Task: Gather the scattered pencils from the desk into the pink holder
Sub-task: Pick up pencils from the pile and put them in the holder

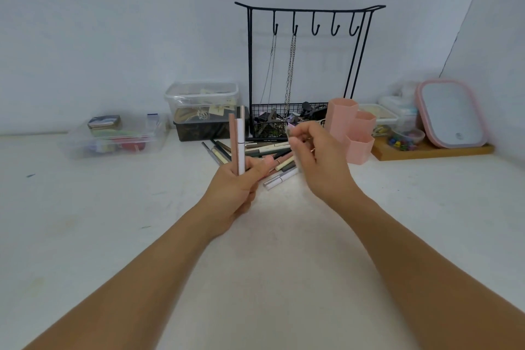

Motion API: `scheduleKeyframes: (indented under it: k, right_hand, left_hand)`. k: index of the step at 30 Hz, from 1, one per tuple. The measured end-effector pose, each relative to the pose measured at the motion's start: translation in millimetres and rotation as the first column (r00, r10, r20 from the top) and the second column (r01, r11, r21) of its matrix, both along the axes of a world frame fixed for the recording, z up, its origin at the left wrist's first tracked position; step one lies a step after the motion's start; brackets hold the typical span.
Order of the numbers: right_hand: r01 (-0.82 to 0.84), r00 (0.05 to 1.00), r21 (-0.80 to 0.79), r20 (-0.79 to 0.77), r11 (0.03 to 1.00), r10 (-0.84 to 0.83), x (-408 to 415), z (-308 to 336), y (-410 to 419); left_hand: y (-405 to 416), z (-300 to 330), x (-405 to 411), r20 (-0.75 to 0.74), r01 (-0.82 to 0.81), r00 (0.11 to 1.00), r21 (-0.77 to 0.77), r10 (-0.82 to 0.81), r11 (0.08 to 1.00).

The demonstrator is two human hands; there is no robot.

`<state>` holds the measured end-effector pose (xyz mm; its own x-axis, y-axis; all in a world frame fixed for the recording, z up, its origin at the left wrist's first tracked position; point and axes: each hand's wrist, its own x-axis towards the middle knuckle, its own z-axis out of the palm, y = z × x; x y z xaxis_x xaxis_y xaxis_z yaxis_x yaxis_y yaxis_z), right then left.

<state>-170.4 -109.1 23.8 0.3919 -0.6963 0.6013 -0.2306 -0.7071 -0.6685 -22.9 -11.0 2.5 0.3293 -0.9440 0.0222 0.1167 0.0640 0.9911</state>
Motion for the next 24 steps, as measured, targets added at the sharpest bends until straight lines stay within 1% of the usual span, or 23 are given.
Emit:
scheduleKeyframes:
  k: [1,2,3,4,6,8,9,11,13,14,15,16,17,18,19,20,24]
  right_hand:
    - [-0.082,0.991,0.133,0.116,0.988,0.066,5.7,4.5,7.7]
    - [-0.181,0.968,0.261,0.216,0.948,0.125,10.5,7.3,14.0]
    - [-0.266,0.943,0.351,0.29,0.898,0.166,14.0,8.8,19.1]
    - [-0.317,0.926,0.4,0.328,0.86,0.188,16.6,9.0,22.1]
    - [-0.366,0.908,0.446,0.361,0.816,0.21,20.0,7.8,25.0]
    - [-0.407,0.893,0.473,0.387,0.782,0.231,23.2,4.8,25.0]
    - [-0.427,0.886,0.484,0.395,0.764,0.244,24.4,3.5,25.3]
    - [-0.452,0.878,0.494,0.393,0.743,0.273,25.2,0.8,23.2]
    - [-0.426,0.891,0.495,0.377,0.757,0.255,22.3,-1.1,15.7]
    - [-0.363,0.915,0.482,0.347,0.797,0.207,18.3,-2.2,9.9]
    - [-0.235,0.953,0.437,0.277,0.868,0.118,12.5,-4.2,1.5]
    - [-0.048,0.987,0.348,0.162,0.936,-0.01,4.6,-7.7,-9.4]
    - [0.136,0.989,0.233,0.02,0.963,-0.144,-4.6,-13.3,-21.2]
    - [0.264,0.961,0.136,-0.118,0.955,-0.249,-13.7,-19.5,-32.2]
    - [0.325,0.927,0.084,-0.227,0.942,-0.3,-21.3,-25.9,-40.8]
    - [0.341,0.904,0.067,-0.298,0.938,-0.308,-26.0,-31.8,-47.0]
    - [0.306,0.875,0.024,-0.401,0.952,-0.271,-23.4,-37.9,-53.8]
  left_hand:
    - [1.5,0.7,-1.4,0.025,0.023,0.999,-0.017,-0.022,1.0]
    - [1.5,-0.5,-1.1,0.05,0.049,0.998,-0.034,-0.048,0.998]
    - [1.6,-1.1,-1.2,0.069,0.07,0.995,-0.049,-0.066,0.996]
    - [0.6,-2.8,-0.8,0.089,0.086,0.993,-0.075,-0.08,0.993]
    - [-0.3,-5.5,0.2,0.157,0.107,0.983,-0.1,-0.091,0.989]
    - [0.4,-6.2,0.1,0.236,0.097,0.968,-0.065,-0.079,0.993]
    - [1.6,-4.9,-1.6,0.246,0.074,0.967,-0.038,-0.062,0.997]
    - [0.4,-5.0,-1.4,0.204,0.035,0.978,0.027,-0.04,0.999]
    - [0.3,-3.9,-1.0,0.161,0.029,0.986,0.062,-0.039,0.998]
    - [-0.4,-4.5,-0.3,0.161,0.027,0.986,0.064,-0.037,0.998]
    - [-0.2,-3.6,-0.2,0.155,0.021,0.987,0.066,-0.031,0.998]
    - [-0.7,-3.7,0.7,0.15,0.013,0.988,0.06,-0.022,0.998]
    - [-0.7,-3.0,0.9,0.136,-0.001,0.991,0.056,-0.007,0.998]
    - [-1.4,-3.3,1.8,0.118,-0.013,0.993,0.05,0.007,0.999]
    - [-1.5,-3.0,1.9,0.102,-0.029,0.995,0.052,0.024,0.998]
    - [-1.6,-3.3,2.2,0.096,-0.043,0.995,0.054,0.038,0.998]
    - [-2.0,-2.4,0.1,0.138,-0.045,0.99,0.066,0.035,0.997]
